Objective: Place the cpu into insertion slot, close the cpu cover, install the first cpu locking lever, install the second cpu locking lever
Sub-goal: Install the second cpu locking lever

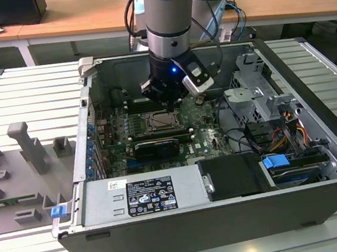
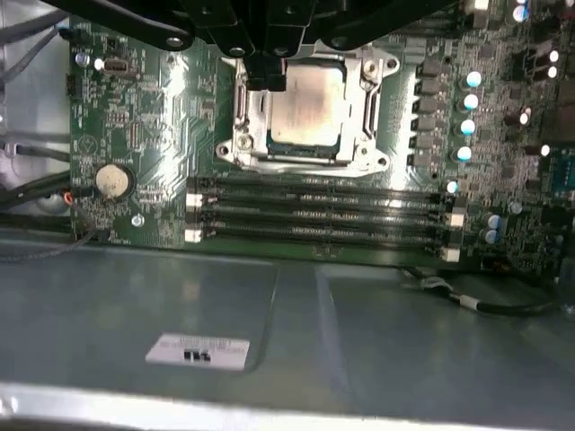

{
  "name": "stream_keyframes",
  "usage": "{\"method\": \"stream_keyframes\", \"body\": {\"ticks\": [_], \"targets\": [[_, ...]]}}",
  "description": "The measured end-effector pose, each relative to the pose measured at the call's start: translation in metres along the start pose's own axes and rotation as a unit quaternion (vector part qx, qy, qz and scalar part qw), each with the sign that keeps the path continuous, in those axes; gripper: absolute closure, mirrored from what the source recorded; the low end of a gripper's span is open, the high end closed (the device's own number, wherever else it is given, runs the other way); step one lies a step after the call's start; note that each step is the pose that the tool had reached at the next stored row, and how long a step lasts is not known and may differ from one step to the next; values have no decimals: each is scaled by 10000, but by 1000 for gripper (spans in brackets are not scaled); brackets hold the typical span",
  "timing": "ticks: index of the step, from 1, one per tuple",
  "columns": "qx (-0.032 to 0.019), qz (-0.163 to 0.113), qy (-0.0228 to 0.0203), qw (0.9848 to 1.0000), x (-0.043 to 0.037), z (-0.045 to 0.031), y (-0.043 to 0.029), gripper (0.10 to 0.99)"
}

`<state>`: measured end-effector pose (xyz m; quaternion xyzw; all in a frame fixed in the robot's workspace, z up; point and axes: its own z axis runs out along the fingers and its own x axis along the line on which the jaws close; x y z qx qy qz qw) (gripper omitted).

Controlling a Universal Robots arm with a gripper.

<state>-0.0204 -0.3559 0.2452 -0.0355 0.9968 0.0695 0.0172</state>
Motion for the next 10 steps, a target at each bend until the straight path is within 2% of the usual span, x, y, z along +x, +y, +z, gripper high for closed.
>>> {"method": "stream_keyframes", "body": {"ticks": [5, 10], "targets": [[-6, 0, 1, 10000, 13, -3, -182, 980], [-44, 1, -1, 10000, 45, 0, -225, 980]]}}
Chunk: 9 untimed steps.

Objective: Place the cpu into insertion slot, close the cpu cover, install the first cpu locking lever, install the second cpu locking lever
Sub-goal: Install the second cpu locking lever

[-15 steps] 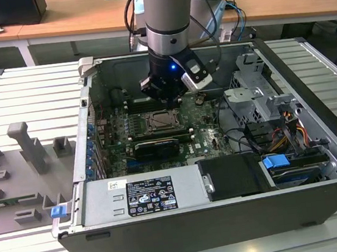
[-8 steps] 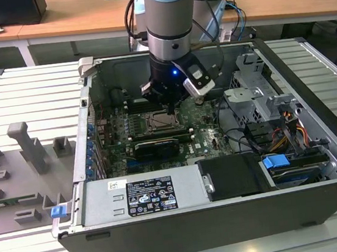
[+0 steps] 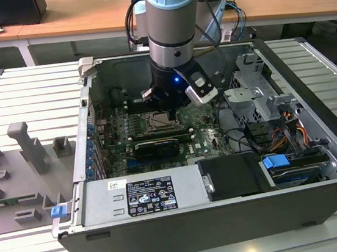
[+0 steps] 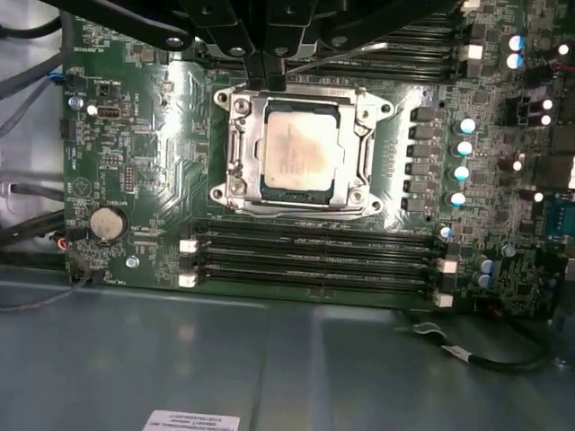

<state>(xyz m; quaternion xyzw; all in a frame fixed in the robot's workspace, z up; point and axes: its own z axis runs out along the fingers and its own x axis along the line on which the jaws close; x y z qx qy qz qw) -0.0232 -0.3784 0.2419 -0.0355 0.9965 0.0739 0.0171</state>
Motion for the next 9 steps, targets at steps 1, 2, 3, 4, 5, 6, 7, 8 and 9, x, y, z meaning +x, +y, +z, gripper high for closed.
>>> {"method": "stream_keyframes", "body": {"ticks": [1, 2, 3, 4, 5, 6, 7, 8, 9], "targets": [[-23, 0, -2, 10000, 46, -3, -7, 980], [-38, -1, -3, 10000, 78, -5, -14, 980], [-47, -1, -3, 10000, 104, -7, -33, 980], [-54, -1, -4, 10000, 117, -8, -46, 980], [-65, -1, -4, 10000, 125, -10, -60, 980], [-78, -1, -6, 10000, 136, -11, -71, 980], [-93, -1, -7, 10000, 152, -13, -82, 980], [-115, -1, -8, 9999, 176, -15, -91, 980], [-138, -1, -9, 9999, 199, -16, -93, 980]]}}
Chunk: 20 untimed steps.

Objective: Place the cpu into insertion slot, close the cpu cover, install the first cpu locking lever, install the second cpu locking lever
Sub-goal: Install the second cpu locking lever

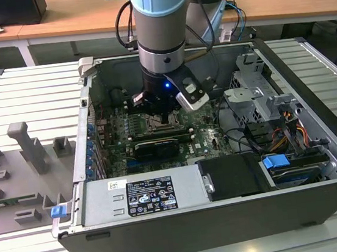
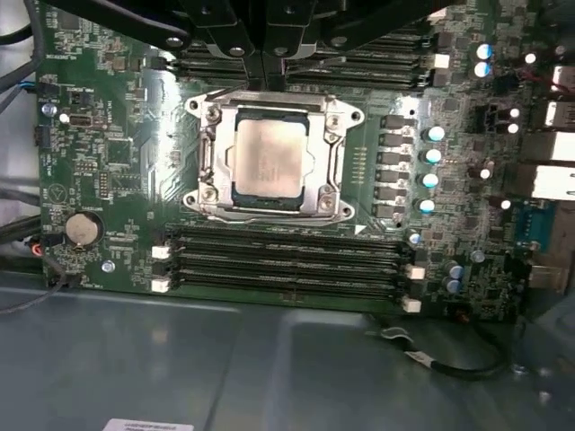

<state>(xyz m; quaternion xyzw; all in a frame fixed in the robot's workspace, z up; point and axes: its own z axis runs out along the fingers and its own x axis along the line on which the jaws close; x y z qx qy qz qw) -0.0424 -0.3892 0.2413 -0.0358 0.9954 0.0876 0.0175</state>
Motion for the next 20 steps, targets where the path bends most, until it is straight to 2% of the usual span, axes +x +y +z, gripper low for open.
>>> {"method": "stream_keyframes", "body": {"ticks": [3, 6, 8, 9, 10, 11, 16, 20], "targets": [[-76, -6, -5, 10000, 69, 5, 1, 980], [-92, -15, -4, 10000, 89, 56, -7, 980], [-92, -20, -3, 10000, 101, 128, -19, 980], [-116, -29, -2, 9999, 176, 196, -36, 980], [-249, -25, -13, 9997, 269, 184, -123, 980], [-420, -36, -23, 9991, 353, 209, -147, 980], [-455, -38, -25, 9990, 365, 301, -164, 980], [-545, -36, -32, 9985, 387, 360, -181, 980]]}}
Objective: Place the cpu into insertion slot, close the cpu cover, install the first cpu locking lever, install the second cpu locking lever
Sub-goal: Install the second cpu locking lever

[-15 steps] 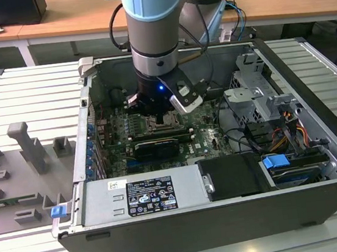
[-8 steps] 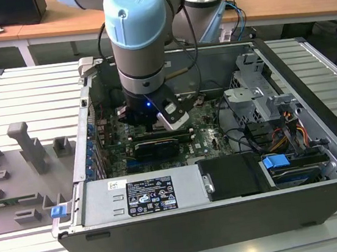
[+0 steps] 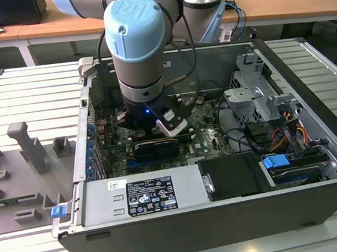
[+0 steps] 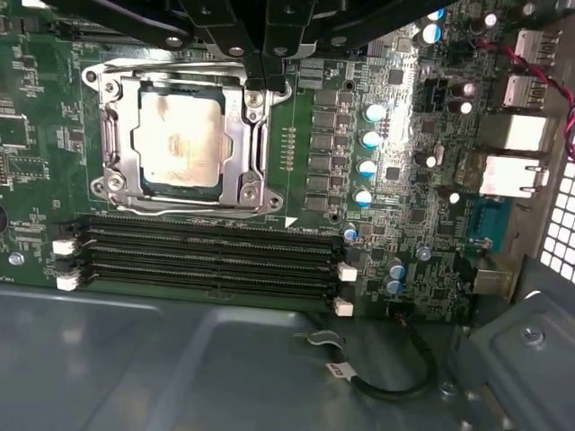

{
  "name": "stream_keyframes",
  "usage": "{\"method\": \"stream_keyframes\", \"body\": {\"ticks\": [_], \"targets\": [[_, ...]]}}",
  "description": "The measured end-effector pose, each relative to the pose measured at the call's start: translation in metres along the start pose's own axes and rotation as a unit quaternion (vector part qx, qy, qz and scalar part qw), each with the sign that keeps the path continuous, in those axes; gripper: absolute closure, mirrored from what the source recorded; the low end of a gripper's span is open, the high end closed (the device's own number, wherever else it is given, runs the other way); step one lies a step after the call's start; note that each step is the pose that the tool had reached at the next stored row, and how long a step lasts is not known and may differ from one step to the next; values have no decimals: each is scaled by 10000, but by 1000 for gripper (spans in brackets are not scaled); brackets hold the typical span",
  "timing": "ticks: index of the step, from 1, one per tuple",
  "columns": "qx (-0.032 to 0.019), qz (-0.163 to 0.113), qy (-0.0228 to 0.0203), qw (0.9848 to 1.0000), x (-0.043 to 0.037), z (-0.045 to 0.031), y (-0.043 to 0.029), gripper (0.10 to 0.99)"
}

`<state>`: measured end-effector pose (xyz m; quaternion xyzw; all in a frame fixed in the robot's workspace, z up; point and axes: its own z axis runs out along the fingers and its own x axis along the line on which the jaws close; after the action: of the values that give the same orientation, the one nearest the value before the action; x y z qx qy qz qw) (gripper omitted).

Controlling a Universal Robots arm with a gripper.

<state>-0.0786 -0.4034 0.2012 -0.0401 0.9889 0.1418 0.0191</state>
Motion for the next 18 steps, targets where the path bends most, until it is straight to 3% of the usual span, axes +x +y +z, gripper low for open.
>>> {"method": "stream_keyframes", "body": {"ticks": [4, 13, 18], "targets": [[-88, 0, -8, 10000, 35, 24, -5, 980], [-176, 0, -15, 9998, 45, 69, -17, 980], [-180, 0, -16, 9998, 42, -63, 22, 980]]}}
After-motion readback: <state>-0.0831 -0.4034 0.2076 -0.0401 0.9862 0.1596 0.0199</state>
